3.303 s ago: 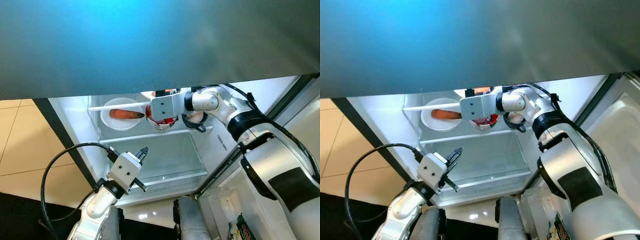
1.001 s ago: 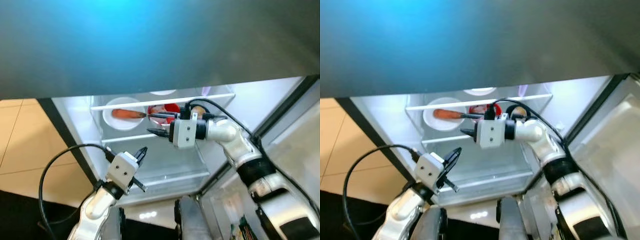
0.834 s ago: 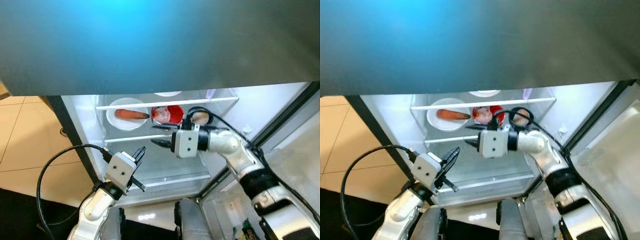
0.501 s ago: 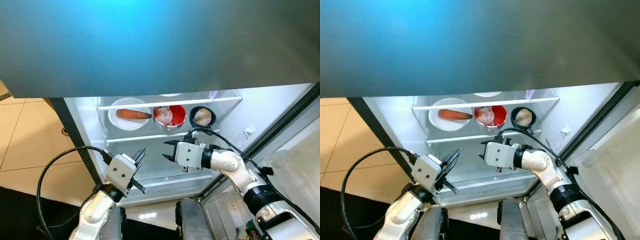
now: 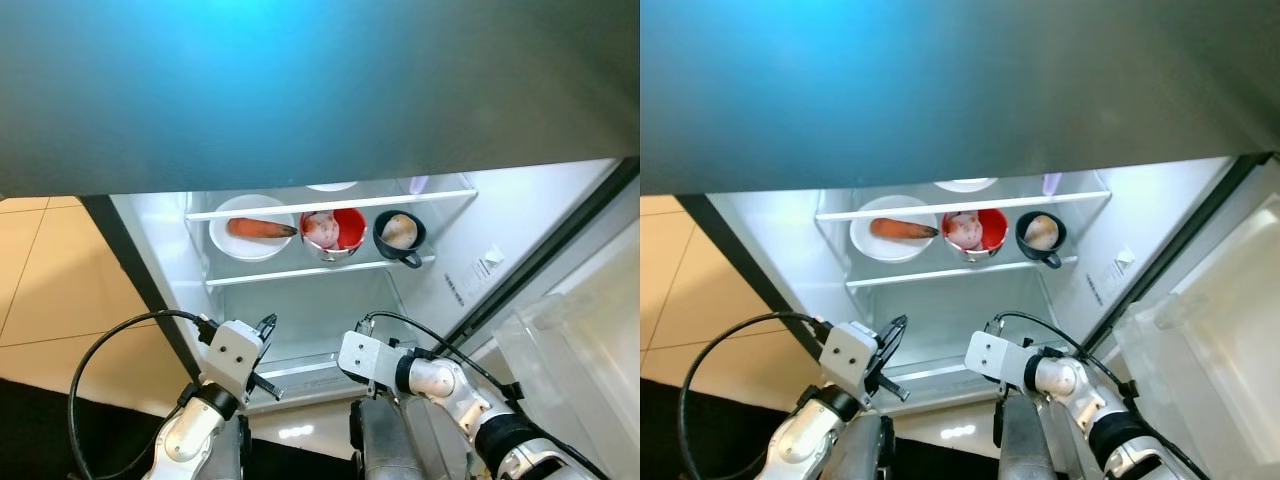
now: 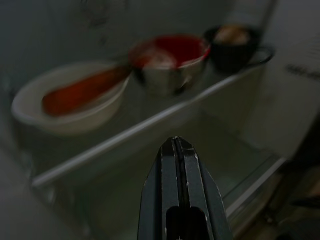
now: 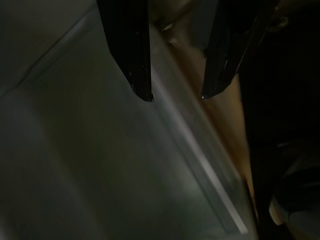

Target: Restocking fridge

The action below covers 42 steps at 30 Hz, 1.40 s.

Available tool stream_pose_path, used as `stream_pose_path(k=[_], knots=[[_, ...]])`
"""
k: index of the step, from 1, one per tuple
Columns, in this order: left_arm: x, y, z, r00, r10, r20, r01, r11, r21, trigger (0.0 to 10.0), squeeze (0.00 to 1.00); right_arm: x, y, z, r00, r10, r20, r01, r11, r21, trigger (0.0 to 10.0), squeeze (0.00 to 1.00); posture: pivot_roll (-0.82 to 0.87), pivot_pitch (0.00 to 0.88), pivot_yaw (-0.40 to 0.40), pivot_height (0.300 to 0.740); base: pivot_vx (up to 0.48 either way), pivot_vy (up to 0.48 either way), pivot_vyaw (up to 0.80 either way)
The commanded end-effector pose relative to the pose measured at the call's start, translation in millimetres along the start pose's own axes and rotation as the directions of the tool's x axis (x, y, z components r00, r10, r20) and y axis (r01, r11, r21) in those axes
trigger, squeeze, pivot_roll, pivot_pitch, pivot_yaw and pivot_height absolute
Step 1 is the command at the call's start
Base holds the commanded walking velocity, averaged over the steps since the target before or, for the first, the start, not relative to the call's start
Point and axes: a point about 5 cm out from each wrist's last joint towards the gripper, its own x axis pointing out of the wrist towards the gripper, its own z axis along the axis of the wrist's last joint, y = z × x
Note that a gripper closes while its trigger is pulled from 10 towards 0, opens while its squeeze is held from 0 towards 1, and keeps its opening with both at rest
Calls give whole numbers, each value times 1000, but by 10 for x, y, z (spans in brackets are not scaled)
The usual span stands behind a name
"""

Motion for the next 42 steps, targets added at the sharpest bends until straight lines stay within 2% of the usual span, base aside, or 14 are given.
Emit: stream_pose_path(k=[1, 5, 8, 9, 10, 11, 15, 21, 22, 24, 28, 32, 38, 42], knots=[[-48, -20, -99, 999, 15, -51, -16, 1000, -15, 10000, 0, -20, 76, -114, 999, 3, -45, -1, 999, 41, 10000, 0, -121, 153, -77, 627, 0, 0, 0], [-83, 21, -226, 992, 61, -110, -65, 998, -27, 10000, 0, 20, 170, -144, 997, -5, -76, 12, 995, 97, 10000, 0, -123, 154, -77, 627, 0, 0, 0], [-152, 77, -501, 955, 149, -258, -165, 986, -40, 10000, 0, 70, 285, -165, 995, -4, -103, 25, 978, 205, 10000, 0, -122, 155, -79, 627, 0, 0, 0], [-152, 77, -501, 955, 149, -258, -165, 986, -40, 10000, 0, 70, 285, -165, 995, -4, -103, 25, 978, 205, 10000, 0, -122, 155, -79, 627, 0, 0, 0], [-273, 94, -798, 884, 219, -412, -277, 957, -86, 10000, 0, 109, 374, -191, 992, -28, -119, 74, 915, 397, 10000, 0, -119, 155, -83, 627, 0, 0, 0], [-273, 94, -798, 884, 219, -412, -277, 957, -86, 10000, 0, 109, 374, -191, 992, -28, -119, 74, 915, 397, 10000, 0, -119, 155, -83, 627, 0, 0, 0], [-448, 39, -1064, 803, 222, -553, -326, 941, -94, 10000, 0, 100, 430, -286, 980, -84, -178, 174, 790, 588, 10000, 0, -110, 156, -85, 627, 0, 0, 0], [-556, 3, -1146, 784, 205, -586, -306, 949, -77, 10000, 0, 33, 486, -425, 964, -115, -241, 250, 703, 666, 10000, 0, -111, 155, -81, 627, 0, 0, 0], [-560, 0, -1147, 789, 201, -580, -300, 951, -79, 10000, 0, 4, 479, -463, 960, -141, -242, 275, 637, 720, 10000, 0, -108, 155, -80, 627, 0, 0, 0], [-558, -1, -1151, 788, 201, -582, -299, 951, -77, 10000, 0, -5, 469, -469, 960, -155, -235, 280, 611, 741, 10000, 0, -108, 154, -80, 627, 0, 0, 0], [-553, -15, -1170, 788, 193, -585, -284, 956, -67, 10000, 0, -42, 478, -530, 950, -170, -262, 311, 578, 755, 10000, 0, -108, 152, -76, 637, 0, 0, 0], [-547, -43, -1194, 791, 172, -587, -256, 965, -61, 10000, 0, -62, 553, -591, 940, -147, -308, 334, 577, 745, 10000, 0, -106, 143, -69, 642, 0, 0, 0], [-564, -29, -1242, 775, 185, -604, -285, 956, -73, 10000, 0, -49, 635, -577, 952, -125, -280, 303, 529, 792, 10000, 0, -103, 137, -64, 642, 0, 0, 0], [-541, 5, -1218, 785, 208, -584, -313, 946, -83, 10000, 0, -54, 638, -568, 957, -132, -257, 285, 561, 777, 10000, 0, -99, 135, -57, 642, 0, 0, 0]])
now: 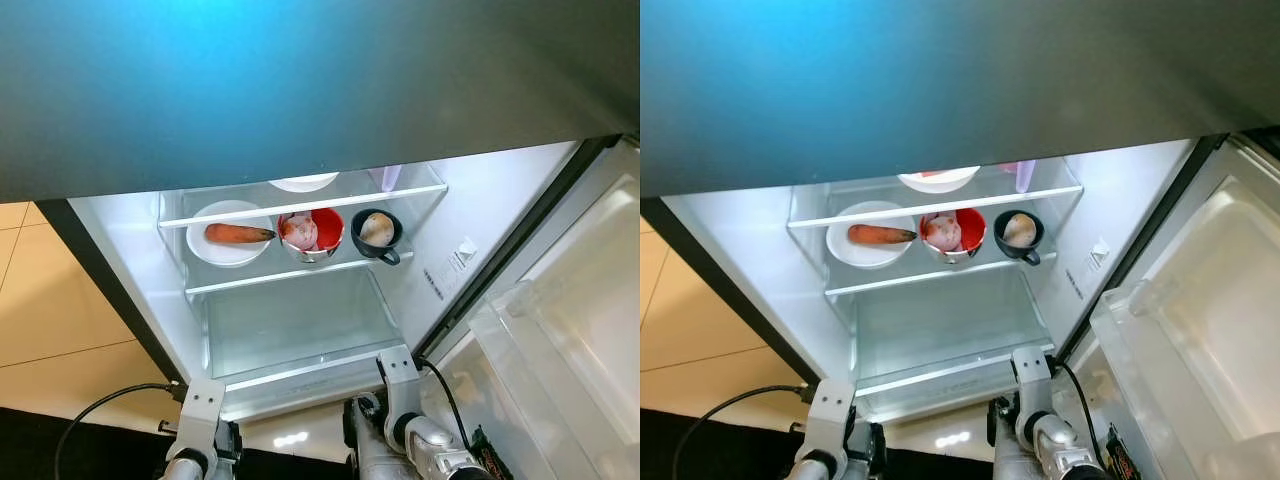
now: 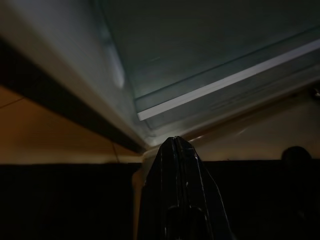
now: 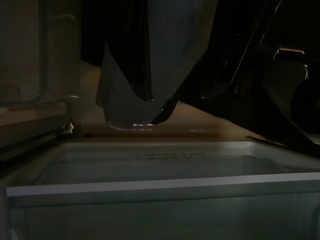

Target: Restocking fridge

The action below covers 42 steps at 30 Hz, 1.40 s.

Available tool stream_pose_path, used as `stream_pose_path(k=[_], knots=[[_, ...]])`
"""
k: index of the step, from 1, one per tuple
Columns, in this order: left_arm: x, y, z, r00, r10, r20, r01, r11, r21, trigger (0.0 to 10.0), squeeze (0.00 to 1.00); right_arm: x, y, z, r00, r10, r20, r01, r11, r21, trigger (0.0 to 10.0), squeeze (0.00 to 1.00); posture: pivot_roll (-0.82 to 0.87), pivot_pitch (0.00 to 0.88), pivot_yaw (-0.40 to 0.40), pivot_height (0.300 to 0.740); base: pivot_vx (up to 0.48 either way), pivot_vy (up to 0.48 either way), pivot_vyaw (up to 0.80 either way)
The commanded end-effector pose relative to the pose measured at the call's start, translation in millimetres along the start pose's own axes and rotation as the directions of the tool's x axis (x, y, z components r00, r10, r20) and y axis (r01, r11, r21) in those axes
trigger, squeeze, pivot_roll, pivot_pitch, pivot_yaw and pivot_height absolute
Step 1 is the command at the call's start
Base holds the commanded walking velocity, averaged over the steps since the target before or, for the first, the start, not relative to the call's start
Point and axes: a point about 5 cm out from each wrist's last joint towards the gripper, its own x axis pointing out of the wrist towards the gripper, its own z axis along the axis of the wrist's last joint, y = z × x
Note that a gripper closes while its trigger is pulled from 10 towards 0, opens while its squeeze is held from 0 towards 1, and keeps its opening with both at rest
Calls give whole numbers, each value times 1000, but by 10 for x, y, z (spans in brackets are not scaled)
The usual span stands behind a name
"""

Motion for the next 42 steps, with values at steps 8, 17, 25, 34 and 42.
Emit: stream_pose_path(k=[8, 17, 25, 34, 42], knots=[[-1, -12, 15, 1000, 5, 28, -5, 1000, -20, 10000, 0, -43, -11, -154, 999, -2, -47, 1, 1000, -19, 10000, 0, -98, 132, -60, 666, 0, 0, 0], [-22, -32, -60, 1000, 1, 12, -1, 1000, -22, 10000, 0, -43, 14, -157, 999, 12, -36, -12, 1000, -19, 10000, 0, -103, 121, -59, 666, 0, 0, 0], [-50, -29, -123, 1000, -2, -9, 2, 1000, -20, 10000, 0, -51, 2, -173, 999, 10, -41, -11, 999, -34, 10000, 0, -101, 113, -58, 666, 0, 0, 0], [-77, -46, -179, 999, -24, -25, 24, 1000, -17, 10000, 0, -63, -11, -202, 999, 6, -49, -8, 999, -39, 10000, 0, -101, 109, -56, 666, 0, 0, 0], [-235, 180, -434, 981, 145, -132, -159, 982, -102, 10000, 0, -68, -15, -215, 999, 2, -54, -4, 999, -41, 10000, 0, -99, 108, -54, 666, 0, 0, 0]])
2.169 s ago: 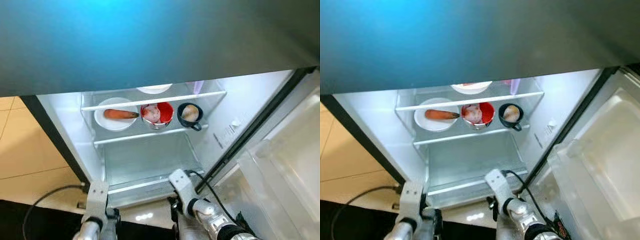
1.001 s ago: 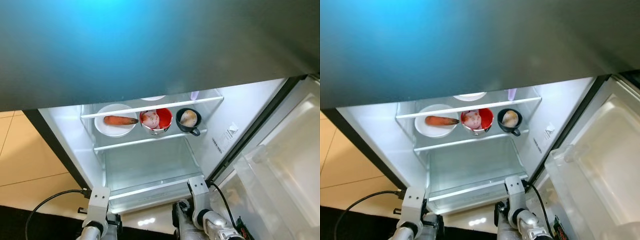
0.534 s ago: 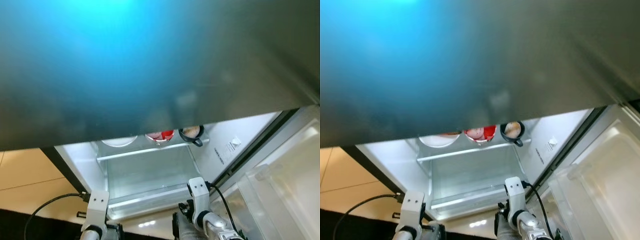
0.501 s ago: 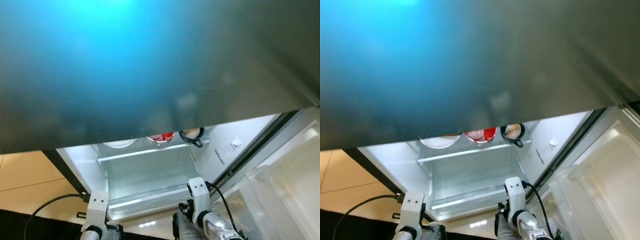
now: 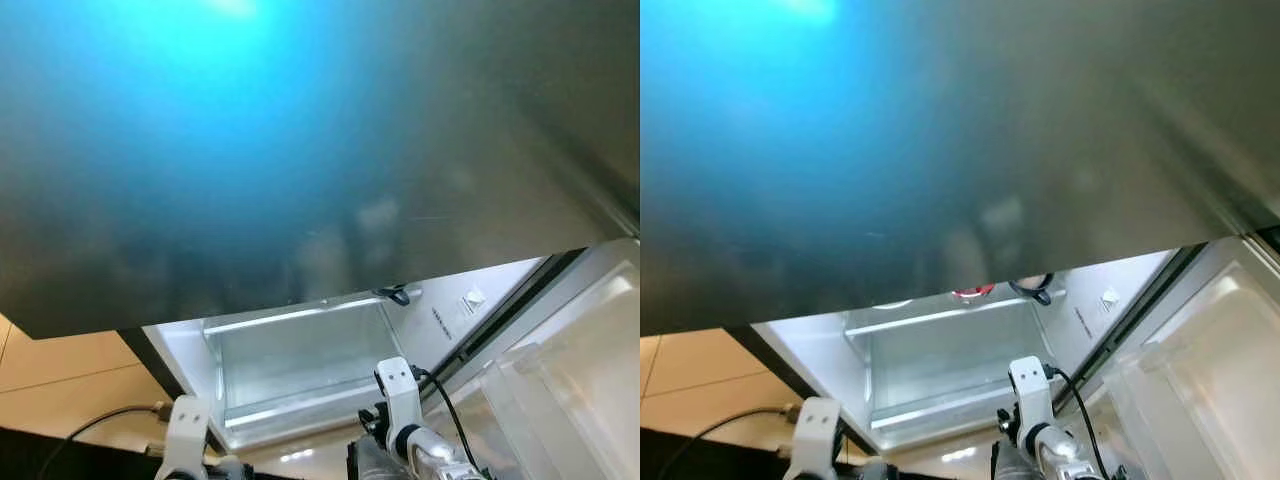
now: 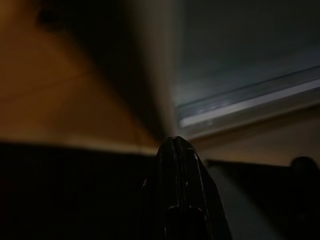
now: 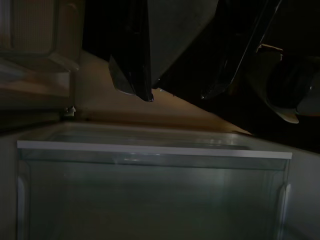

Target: Restocking fridge

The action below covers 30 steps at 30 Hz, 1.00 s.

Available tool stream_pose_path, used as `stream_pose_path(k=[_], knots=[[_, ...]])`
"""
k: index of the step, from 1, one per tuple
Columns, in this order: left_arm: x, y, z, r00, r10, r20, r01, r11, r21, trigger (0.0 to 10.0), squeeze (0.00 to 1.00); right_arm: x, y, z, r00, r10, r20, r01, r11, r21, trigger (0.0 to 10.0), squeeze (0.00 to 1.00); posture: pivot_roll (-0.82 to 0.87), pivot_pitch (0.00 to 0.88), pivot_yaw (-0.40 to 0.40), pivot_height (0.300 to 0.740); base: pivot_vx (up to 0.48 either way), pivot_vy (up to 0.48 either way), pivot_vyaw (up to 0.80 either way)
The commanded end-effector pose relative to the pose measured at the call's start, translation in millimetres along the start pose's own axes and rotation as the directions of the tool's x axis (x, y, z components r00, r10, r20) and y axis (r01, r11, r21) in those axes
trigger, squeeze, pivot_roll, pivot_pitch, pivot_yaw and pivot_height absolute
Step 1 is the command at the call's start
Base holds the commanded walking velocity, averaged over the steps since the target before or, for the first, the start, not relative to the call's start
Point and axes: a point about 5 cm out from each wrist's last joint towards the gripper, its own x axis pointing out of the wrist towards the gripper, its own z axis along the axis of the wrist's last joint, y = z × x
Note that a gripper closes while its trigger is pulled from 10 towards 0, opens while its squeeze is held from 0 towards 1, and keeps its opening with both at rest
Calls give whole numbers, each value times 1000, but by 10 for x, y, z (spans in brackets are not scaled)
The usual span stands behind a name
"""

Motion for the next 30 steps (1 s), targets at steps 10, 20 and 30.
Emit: stream_pose_path(k=[10, 20, 30], knots=[[-232, 399, -316, 983, 154, -95, -154, 988, 4, 10000, 0, -24, -22, -71, 1000, -15, -18, 16, 1000, 7, 10000, 0, -89, 111, -59, 666, 0, 0, 0], [-175, 387, -225, 990, 128, -58, -128, 992, 5, 10000, 0, -24, -28, -18, 1000, 13, 24, -14, 999, 29, 10000, 0, -90, 110, -55, 676, 0, 0, 0], [-145, 319, -188, 994, 105, -41, -105, 994, 6, 10000, 0, -29, -41, -47, 1000, -12, 6, 12, 1000, 19, 10000, 0, -90, 111, -55, 681, 0, 0, 0]])
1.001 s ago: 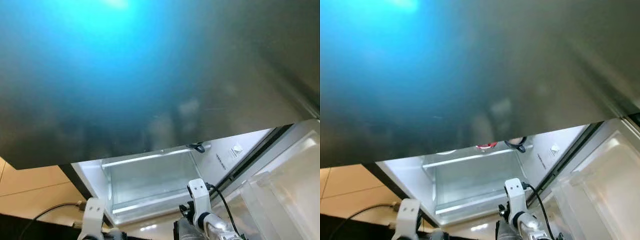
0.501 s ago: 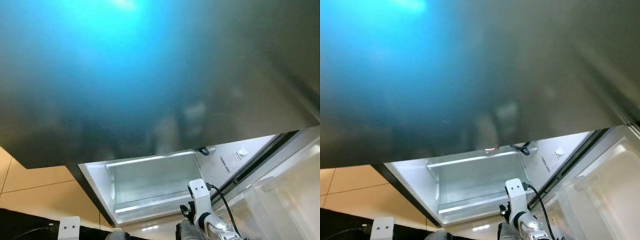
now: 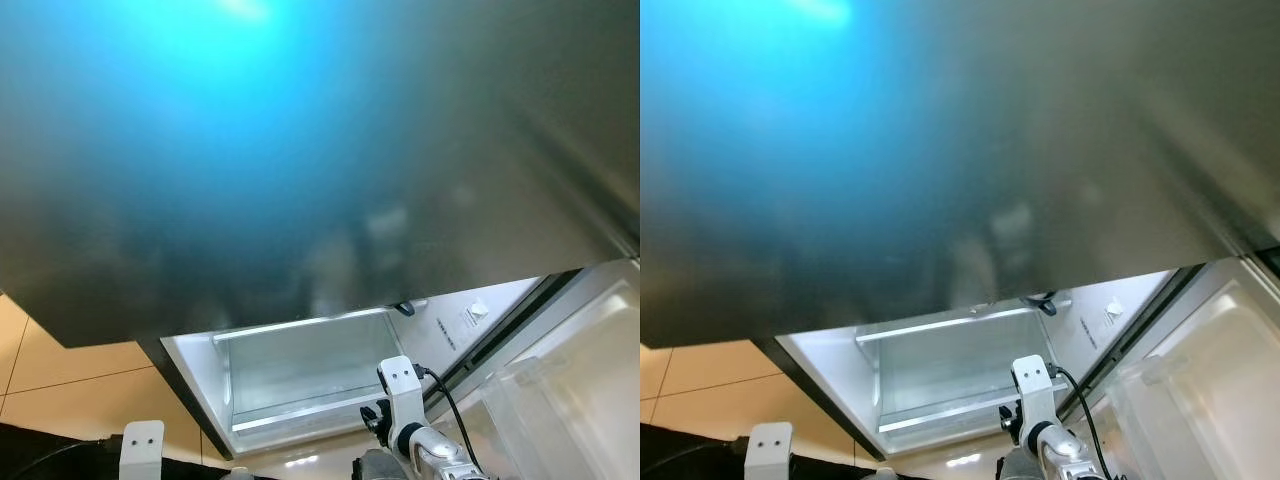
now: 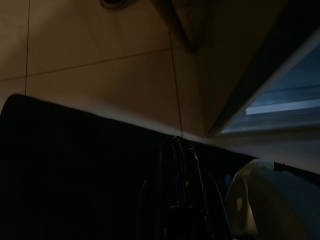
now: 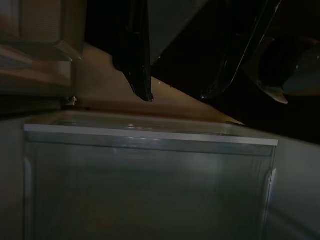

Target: Restocking fridge

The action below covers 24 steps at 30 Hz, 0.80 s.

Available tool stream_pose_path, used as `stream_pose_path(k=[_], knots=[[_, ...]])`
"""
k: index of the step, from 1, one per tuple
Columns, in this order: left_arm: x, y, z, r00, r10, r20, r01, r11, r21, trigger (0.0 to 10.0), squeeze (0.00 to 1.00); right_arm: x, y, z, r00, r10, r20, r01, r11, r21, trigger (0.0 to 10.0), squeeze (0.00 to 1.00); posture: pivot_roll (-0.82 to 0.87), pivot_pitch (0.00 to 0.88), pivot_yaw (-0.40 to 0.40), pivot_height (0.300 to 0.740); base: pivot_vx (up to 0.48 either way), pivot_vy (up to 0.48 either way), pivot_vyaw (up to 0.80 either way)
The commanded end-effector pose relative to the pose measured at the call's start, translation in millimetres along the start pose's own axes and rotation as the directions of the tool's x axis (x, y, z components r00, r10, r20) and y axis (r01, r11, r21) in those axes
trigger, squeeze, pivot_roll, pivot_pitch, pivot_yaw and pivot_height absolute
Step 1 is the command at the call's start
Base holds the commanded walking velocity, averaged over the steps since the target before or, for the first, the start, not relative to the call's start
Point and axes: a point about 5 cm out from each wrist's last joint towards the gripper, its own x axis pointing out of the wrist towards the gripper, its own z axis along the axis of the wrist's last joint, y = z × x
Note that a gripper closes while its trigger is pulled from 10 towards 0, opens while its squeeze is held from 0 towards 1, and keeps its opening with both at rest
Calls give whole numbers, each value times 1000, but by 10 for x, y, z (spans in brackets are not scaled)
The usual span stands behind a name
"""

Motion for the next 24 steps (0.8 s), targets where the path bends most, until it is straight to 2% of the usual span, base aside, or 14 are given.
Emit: stream_pose_path(k=[1, 12, 24], knots=[[-39, -8, -69, 1000, -9, -22, 10, 1000, 13, 10000, 0, -22, -8, -71, 1000, -6, -19, 6, 1000, 12, 10000, 0, -90, 111, -55, 681, 0, 0, 0], [-59, 9, -102, 1000, -6, -30, 6, 1000, 8, 10000, 0, -19, 11, -46, 1000, 26, 5, -26, 999, 29, 10000, 0, -85, 113, -57, 681, 0, 0, 0], [-43, 1, -90, 999, -11, -31, 11, 1000, 9, 10000, 0, -21, 15, -45, 1000, 29, 11, -29, 999, 31, 10000, 0, -84, 116, -55, 726, 0, 0, 0]])
